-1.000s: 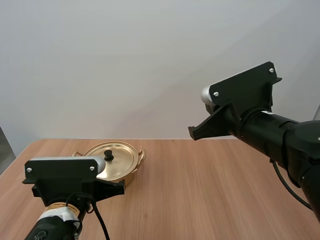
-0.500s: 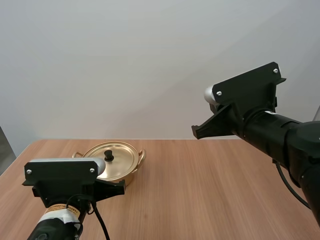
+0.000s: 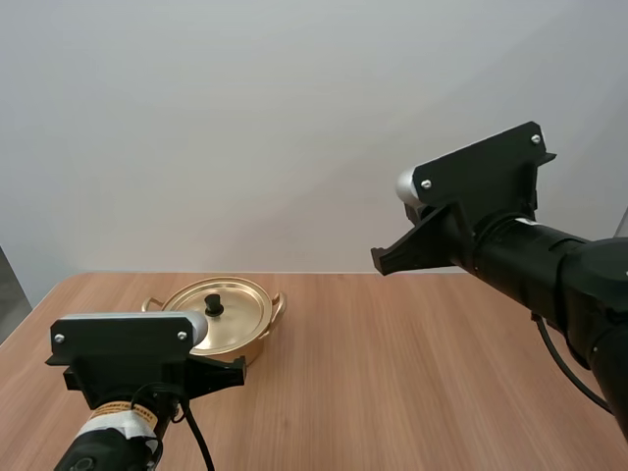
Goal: Open the pot, put the car inside, and close it
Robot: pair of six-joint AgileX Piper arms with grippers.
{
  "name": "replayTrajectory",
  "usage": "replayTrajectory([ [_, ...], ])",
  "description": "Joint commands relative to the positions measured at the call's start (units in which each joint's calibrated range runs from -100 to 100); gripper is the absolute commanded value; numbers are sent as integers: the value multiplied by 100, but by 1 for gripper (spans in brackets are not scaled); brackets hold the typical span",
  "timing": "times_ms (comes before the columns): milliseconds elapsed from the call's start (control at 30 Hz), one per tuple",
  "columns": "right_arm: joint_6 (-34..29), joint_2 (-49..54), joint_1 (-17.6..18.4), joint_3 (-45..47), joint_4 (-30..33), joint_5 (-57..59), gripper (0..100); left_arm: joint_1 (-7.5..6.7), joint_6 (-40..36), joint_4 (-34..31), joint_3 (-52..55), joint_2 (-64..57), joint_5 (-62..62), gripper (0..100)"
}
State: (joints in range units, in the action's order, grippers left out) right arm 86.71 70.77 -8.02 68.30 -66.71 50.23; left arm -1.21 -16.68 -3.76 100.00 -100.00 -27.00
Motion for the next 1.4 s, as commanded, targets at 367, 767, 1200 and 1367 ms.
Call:
replayTrajectory([
  [367, -803, 1441, 679, 1772, 591, -5373, 48, 3, -1, 0, 0, 0, -2, 0],
  [767, -849, 1989, 716, 2169, 524, -4872, 47, 3, -1, 0, 0, 0, -2, 0],
  [1200, -1464, 1989, 716, 2667, 599, -5138, 0, 3, -1, 0, 0, 0, -2, 0],
  [1367, -2177, 1989, 716, 2736, 857, -5349, 0, 3, -1, 0, 0, 0, -2, 0],
])
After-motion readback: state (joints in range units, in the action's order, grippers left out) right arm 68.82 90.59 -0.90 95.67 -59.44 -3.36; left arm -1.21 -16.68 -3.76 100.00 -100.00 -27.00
